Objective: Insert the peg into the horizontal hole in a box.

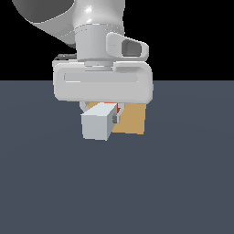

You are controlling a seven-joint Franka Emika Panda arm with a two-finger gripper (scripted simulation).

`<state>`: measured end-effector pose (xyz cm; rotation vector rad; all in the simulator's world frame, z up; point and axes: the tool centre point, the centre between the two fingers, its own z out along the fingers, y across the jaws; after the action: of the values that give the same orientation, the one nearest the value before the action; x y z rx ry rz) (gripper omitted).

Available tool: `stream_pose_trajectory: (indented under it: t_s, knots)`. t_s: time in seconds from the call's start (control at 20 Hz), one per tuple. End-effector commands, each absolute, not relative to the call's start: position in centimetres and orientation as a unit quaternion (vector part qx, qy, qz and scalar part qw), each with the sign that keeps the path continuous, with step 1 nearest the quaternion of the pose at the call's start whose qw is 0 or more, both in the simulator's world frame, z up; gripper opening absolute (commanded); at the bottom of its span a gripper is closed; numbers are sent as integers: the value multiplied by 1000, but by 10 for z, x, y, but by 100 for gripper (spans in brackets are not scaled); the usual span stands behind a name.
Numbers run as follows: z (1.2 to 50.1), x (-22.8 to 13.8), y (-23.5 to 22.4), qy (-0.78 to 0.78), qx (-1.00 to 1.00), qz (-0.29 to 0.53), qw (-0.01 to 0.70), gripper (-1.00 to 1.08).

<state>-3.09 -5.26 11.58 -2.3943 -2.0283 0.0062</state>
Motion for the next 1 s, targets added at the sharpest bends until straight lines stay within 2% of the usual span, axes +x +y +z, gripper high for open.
stream_pose_trajectory:
  t_s: [0.0,0.95]
  knots:
    - [118,-29,-50,-647,-763,1,1,-100]
    - [120,-11,59,-646,-763,-1,-1,-100]
